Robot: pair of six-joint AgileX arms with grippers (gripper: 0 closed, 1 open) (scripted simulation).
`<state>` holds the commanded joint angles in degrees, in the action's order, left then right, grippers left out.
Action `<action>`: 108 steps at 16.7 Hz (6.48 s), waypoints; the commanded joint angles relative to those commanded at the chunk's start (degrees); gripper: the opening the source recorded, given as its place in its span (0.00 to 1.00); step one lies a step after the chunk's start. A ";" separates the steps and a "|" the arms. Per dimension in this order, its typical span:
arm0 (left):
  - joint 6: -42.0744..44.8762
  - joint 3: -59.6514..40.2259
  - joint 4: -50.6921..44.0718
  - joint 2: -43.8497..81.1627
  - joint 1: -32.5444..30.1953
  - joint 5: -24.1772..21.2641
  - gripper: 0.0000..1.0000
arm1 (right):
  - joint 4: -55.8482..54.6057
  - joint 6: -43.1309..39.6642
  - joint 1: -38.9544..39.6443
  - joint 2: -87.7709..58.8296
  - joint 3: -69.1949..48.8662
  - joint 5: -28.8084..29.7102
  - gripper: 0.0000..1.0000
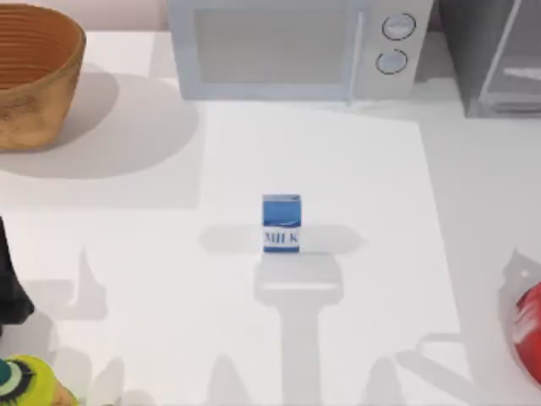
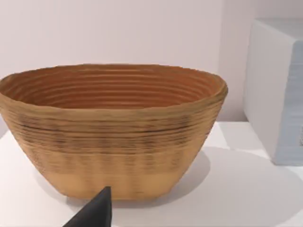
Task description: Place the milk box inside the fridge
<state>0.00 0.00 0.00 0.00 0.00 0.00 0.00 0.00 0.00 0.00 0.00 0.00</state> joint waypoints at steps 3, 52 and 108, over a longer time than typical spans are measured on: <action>0.00 0.00 0.00 0.00 0.00 0.00 1.00 | -0.05 0.04 0.05 -0.14 -0.10 0.08 1.00; 0.00 0.00 0.00 0.00 0.00 0.00 1.00 | -68.77 13.12 59.42 -134.00 -51.73 59.88 1.00; 0.00 0.00 0.00 0.00 0.00 0.00 1.00 | -42.09 9.74 54.69 -114.15 -60.82 55.86 0.00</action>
<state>0.00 0.00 0.00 0.00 0.00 0.00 -42.09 9.74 54.69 -114.15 -60.82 55.86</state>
